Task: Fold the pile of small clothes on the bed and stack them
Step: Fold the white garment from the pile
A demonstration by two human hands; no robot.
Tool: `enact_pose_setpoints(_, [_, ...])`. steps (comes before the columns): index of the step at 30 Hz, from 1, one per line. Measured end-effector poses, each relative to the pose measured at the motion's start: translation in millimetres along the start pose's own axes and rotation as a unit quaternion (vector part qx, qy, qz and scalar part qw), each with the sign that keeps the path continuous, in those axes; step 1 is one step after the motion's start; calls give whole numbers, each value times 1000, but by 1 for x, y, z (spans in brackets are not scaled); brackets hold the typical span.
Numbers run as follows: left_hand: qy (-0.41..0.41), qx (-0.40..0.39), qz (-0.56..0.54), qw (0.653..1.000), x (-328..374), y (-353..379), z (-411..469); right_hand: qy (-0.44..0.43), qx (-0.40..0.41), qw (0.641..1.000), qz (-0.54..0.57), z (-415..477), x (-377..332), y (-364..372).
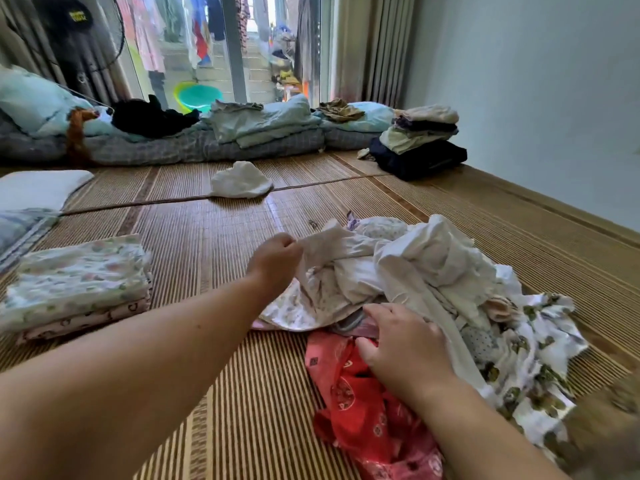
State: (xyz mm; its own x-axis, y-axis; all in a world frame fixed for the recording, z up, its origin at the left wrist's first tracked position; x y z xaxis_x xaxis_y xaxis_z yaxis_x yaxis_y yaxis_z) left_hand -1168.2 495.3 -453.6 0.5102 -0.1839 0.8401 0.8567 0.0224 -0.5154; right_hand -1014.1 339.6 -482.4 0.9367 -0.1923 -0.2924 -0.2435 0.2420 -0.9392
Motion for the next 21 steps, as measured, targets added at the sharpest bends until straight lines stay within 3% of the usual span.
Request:
enact_pose_setpoints(5, [-41,53,-169,983,2,-97,-40,-10,73,997,37,-6,-26,-26])
enact_pose_setpoints(10, [-84,102,-236,963,-48,-191,-104,17,92,995,39,-19,-42,-32])
enact_pose_setpoints(13, [-74,136,-155,976,-74,-250,-147,35,68,997,2,-26,-50,-30])
enact_pose_setpoints(16, [-139,174,-144,964,-124,-292,-182,42,11,999,16,-31,-61,-14])
enact_pose_setpoints(19, [-189,188,57,962,-182,-335,-204,9,-21,998,54,-36,-78,2])
enact_pose_setpoints(21, [-240,162,191,938,-212,-353,-213,-17,-34,998,53,-36,-91,9])
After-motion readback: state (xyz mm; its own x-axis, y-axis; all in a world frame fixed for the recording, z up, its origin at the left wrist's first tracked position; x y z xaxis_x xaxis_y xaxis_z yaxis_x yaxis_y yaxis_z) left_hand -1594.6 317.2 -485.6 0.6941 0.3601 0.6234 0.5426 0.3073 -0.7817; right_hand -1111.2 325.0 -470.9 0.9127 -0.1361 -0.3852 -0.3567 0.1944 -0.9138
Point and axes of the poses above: each hand's wrist, its own z-axis towards the middle knuckle, its own y-axis out of the palm, x = y × z, the point moved 7 cm from there along z, towards the middle knuckle, and after that the axes turned 4 degrees about x, right-handed, at the moved point
